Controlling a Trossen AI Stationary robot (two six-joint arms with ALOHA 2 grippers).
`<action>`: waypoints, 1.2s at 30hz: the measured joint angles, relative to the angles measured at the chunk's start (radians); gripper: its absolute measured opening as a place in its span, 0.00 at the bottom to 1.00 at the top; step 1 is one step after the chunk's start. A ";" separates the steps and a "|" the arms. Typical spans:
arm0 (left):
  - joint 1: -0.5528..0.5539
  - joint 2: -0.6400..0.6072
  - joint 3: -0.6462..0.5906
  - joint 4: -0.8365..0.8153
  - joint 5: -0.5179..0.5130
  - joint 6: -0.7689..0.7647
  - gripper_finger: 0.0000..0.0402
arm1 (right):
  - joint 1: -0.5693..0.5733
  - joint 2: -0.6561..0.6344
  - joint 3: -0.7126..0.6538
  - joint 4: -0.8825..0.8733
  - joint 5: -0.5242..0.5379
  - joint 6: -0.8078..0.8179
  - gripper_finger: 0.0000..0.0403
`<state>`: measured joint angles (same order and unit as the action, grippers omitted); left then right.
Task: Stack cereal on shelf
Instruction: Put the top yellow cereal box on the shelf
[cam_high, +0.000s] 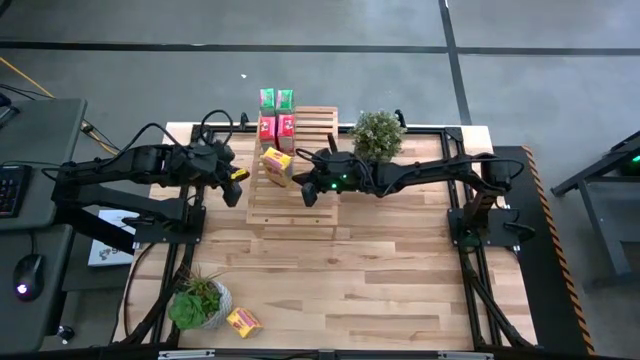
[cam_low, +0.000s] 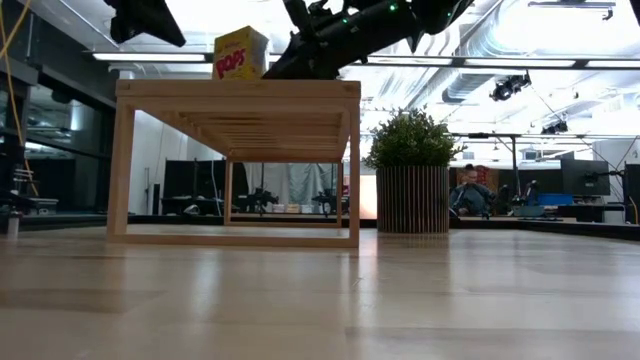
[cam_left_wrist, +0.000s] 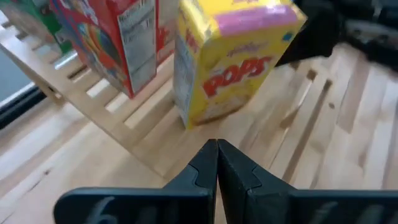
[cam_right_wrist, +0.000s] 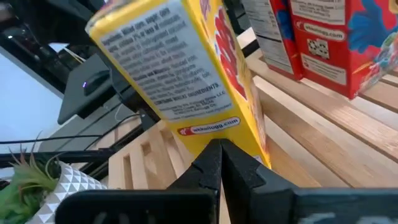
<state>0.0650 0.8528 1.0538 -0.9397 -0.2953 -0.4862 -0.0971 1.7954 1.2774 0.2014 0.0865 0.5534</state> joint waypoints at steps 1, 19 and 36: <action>0.000 0.000 0.000 -0.009 0.001 0.000 0.00 | 0.000 0.000 0.000 0.003 0.001 0.000 0.00; 0.000 0.086 0.000 0.131 0.066 -0.010 0.00 | -0.034 -0.051 0.157 -0.350 0.008 -0.245 0.00; 0.000 0.264 0.000 0.130 -0.080 -0.018 0.00 | -0.043 0.009 0.183 -0.225 0.004 -0.165 0.00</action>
<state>0.0650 1.1172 1.0538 -0.8092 -0.3754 -0.5041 -0.1403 1.8045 1.4601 -0.0231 0.0902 0.3889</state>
